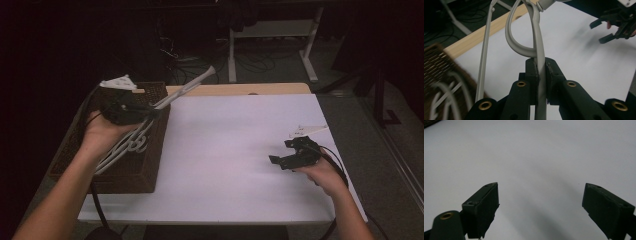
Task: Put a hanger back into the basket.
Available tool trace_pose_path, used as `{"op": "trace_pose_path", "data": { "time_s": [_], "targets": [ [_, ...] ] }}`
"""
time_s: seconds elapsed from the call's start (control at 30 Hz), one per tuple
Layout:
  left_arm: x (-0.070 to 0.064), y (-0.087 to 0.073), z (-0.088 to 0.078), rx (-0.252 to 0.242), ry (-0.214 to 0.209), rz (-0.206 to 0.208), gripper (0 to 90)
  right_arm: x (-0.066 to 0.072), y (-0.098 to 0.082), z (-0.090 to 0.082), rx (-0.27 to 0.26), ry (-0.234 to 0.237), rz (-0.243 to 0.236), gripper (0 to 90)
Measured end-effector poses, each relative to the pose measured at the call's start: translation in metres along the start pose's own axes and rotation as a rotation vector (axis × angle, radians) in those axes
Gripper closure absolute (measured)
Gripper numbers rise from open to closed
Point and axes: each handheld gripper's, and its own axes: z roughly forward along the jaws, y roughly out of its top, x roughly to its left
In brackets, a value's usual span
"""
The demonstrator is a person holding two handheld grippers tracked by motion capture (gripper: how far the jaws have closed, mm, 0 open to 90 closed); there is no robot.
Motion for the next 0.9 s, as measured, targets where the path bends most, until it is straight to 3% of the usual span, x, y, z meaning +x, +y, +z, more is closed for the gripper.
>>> {"op": "trace_pose_path", "data": {
  "time_s": [0.23, 0.4, 0.53, 0.67, 0.83, 0.9],
  "targets": [
    [0.031, -0.041, -0.041, -0.015, 0.068, -0.062, 82.4, -0.005, -0.002, -0.001, -0.003, -0.014, 0.016, 13.5],
    [0.046, -0.074, -0.062, -0.033, 0.087, -0.090, 82.4, -0.007, -0.002, -0.002, -0.005, -0.021, 0.019, 13.5],
    [0.057, -0.096, -0.073, -0.013, 0.116, -0.112, 82.4, -0.007, -0.002, -0.002, -0.005, -0.026, 0.025, 13.5],
    [0.065, -0.112, -0.075, 0.005, 0.124, -0.121, 82.4, -0.008, -0.002, -0.002, -0.003, -0.030, 0.024, 13.5],
    [0.071, -0.125, -0.063, 0.040, 0.123, -0.119, 82.4, -0.008, -0.002, -0.001, -0.001, -0.031, 0.026, 13.5],
    [0.070, -0.127, -0.052, 0.106, 0.165, -0.097, 82.4, -0.009, -0.002, -0.001, -0.002, -0.030, 0.027, 13.5]
  ]
}}
